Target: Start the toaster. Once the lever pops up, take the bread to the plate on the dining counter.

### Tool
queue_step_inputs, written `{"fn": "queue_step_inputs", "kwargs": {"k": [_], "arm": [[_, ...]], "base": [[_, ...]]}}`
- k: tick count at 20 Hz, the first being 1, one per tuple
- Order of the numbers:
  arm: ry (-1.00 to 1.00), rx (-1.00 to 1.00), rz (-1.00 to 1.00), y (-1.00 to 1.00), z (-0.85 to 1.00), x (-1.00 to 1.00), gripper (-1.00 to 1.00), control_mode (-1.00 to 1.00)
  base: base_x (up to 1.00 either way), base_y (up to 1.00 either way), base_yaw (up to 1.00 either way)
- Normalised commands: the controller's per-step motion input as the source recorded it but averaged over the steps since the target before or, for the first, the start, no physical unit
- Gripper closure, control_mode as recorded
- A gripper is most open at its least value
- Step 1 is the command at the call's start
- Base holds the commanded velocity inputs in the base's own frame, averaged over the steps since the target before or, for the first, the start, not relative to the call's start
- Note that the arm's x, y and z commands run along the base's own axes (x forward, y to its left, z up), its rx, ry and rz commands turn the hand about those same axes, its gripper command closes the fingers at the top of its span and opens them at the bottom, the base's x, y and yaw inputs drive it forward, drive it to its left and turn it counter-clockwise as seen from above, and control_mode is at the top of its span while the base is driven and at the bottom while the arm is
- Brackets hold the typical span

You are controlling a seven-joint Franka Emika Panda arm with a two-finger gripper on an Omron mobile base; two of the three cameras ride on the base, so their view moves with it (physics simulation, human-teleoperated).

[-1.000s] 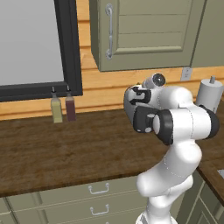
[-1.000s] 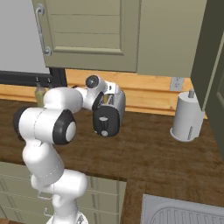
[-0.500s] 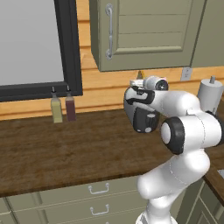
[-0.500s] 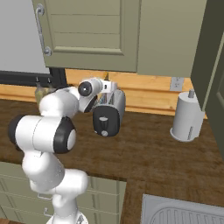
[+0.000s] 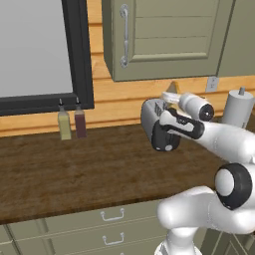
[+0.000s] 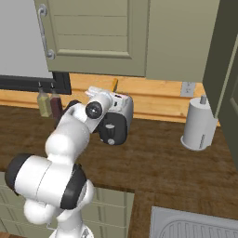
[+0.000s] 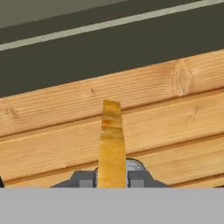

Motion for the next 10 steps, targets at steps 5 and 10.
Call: {"fn": "queue_step_inputs", "kwargs": {"k": [5,10], "arm": [[0.00,0.11,0.00,-0.05,0.50,-1.00,1.00,-1.00],[0.06,0.00,0.01,0.00,0.28,-1.00,1.00,-1.00]], "base": [[0.00,0.00,0.00],[0.00,0.00,0.00]]}}
